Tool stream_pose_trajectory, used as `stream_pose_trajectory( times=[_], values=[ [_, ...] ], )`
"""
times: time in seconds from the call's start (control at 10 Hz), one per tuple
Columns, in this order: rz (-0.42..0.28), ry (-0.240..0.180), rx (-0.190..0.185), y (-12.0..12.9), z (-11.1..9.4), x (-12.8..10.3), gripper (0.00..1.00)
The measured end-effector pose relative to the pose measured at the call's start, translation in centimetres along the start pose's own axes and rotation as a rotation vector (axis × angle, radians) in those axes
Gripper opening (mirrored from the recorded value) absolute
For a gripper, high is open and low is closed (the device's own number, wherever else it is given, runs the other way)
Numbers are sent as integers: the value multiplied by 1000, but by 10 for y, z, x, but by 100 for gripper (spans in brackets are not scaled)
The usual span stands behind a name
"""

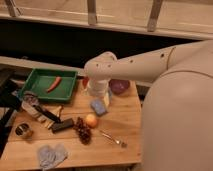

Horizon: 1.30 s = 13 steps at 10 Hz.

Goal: Wipe purple bowl with eraser

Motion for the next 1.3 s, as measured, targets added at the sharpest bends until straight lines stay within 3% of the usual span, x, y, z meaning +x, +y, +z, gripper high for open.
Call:
stream_pose_trajectory(
  times=[0.2, 0.7, 1.0, 1.3],
  values=[
    [-39, 12, -16, 15, 1, 13, 80],
    [-46, 24, -30, 11, 3, 10, 80],
    [-82, 84, -142, 23, 18, 14, 80],
    [-157, 152, -237, 79, 34, 36, 80]
  ],
)
